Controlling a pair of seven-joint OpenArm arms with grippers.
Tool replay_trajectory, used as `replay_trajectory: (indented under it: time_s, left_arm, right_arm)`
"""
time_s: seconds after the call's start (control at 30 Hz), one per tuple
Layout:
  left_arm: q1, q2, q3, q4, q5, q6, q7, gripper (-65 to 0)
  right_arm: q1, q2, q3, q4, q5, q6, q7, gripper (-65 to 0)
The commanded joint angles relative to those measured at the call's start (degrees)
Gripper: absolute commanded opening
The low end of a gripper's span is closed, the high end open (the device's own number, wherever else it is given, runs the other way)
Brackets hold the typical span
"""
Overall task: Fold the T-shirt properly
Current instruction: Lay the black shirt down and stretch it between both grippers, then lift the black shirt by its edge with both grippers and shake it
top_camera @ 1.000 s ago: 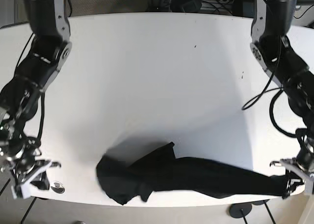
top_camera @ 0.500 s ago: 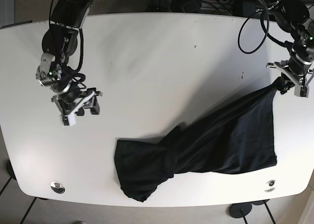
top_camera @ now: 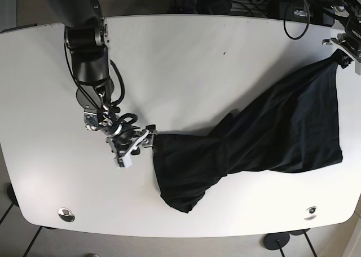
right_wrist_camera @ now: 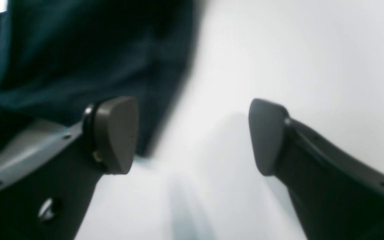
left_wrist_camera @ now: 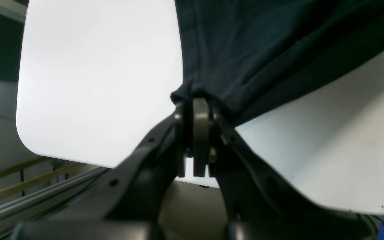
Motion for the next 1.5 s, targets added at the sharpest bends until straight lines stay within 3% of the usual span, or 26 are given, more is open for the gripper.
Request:
replay_trajectory:
  time_s: [0.03,0.17,0.23,0.4,0.5,0.6,0.83,1.0,1.07,1.17,1.23,1.4,1.5]
  left_arm:
    - [0.14,-1.16,-0.48,1.00,-0.49,-0.03,-1.00,-65.0]
    - [0.05,-1.16,-0.31,1.00,-0.49,-0.03,-1.00,-65.0]
    - [-0.04,-1.16,-0.31,1.00,-0.49,-0.03,-1.00,-65.0]
    - [-0.13,-1.16,-0.04,1.00,-0.49,-0.03,-1.00,-65.0]
    - [-0.22,-1.16,0.13,0.91,-0.49,-0.03,-1.00,-65.0]
    - [-1.53,-1.16,0.13,0.91,-0.40,-0.03,-1.00,-65.0]
    - [-3.03,-1.34,0.22,1.00,-0.40,-0.03,-1.00,-65.0]
    - [-3.73,-1.34,2.59,0.91,0.65,-0.03,-1.00,-65.0]
    - [-4.35,-1.25,4.35,0.91,3.64,-0.03,-1.00,-65.0]
    - [-6.55,-0.99,6.46,0.91,7.25,-0.03,-1.00,-65.0]
    - [-7.07,-0.90,6.90,0.91,7.42,-0.03,-1.00,-65.0]
    - [-7.16,-0.90,7.87,0.91,7.60,-0.03,-1.00,-65.0]
    - [-7.16,-0.90,8.04,0.91,7.60,-0.03,-1.00,-65.0]
  right_arm:
    - [0.40,-1.70,-1.83,-1.09,-0.27,0.07,-2.60,-16.2]
    - [-0.30,-4.51,-3.42,-1.18,-0.27,-0.02,-2.60,-16.2]
    - [-0.65,-4.69,-3.33,-1.01,-0.01,-0.02,-2.16,-19.7]
    - [-0.48,-4.60,-3.33,-1.18,0.25,-0.11,1.27,-61.8]
    - [-0.04,-4.51,-2.27,-0.57,0.34,-0.11,1.27,-63.6]
    - [-2.76,-4.42,2.65,4.62,0.17,-0.11,-0.66,-63.6]
    - [-23.25,-1.61,10.65,38.29,-0.19,-0.11,-18.16,-63.4]
    - [-36.52,-0.64,14.08,53.68,-0.19,-0.11,-22.46,-59.5]
    - [-38.28,-0.64,15.48,55.52,-0.19,-0.11,-22.46,-47.6]
    - [-37.84,-0.91,20.14,54.82,0.17,-0.11,-22.29,-19.8]
    - [-33.53,-0.99,24.10,51.13,-0.01,-0.02,-22.29,-9.5]
    - [-23.51,0.59,28.32,35.39,0.43,0.42,-22.29,-9.0]
    - [-22.10,0.24,23.84,32.58,0.43,0.42,-22.46,-9.0]
